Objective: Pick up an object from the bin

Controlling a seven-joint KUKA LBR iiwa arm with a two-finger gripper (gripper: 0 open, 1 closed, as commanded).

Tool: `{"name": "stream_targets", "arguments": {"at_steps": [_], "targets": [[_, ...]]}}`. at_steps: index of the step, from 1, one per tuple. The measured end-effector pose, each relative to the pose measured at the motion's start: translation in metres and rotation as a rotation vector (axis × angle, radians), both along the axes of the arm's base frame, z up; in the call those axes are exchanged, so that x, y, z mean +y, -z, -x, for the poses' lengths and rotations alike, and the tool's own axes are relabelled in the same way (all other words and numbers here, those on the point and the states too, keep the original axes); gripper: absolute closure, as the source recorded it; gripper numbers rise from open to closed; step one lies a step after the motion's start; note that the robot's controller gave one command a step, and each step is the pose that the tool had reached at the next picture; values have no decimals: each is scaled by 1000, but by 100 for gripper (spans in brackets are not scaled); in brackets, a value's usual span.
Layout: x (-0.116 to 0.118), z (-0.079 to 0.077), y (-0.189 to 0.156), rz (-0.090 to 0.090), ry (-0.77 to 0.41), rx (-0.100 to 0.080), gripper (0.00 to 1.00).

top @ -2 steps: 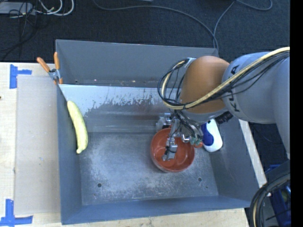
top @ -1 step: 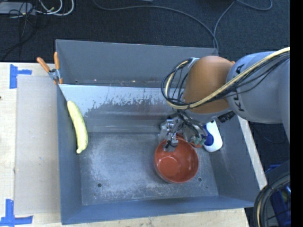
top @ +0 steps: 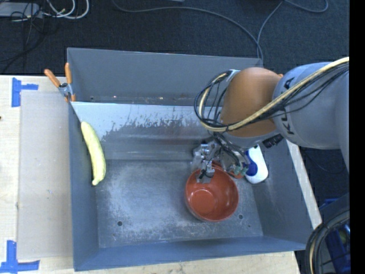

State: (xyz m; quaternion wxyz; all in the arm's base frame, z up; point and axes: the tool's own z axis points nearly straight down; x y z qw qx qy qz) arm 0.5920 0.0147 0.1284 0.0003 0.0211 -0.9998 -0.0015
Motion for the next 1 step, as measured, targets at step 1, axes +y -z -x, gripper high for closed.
{"name": "stream_targets", "arguments": {"at_steps": [1], "targets": [[1,3,25,0,-176,-11,100]]}}
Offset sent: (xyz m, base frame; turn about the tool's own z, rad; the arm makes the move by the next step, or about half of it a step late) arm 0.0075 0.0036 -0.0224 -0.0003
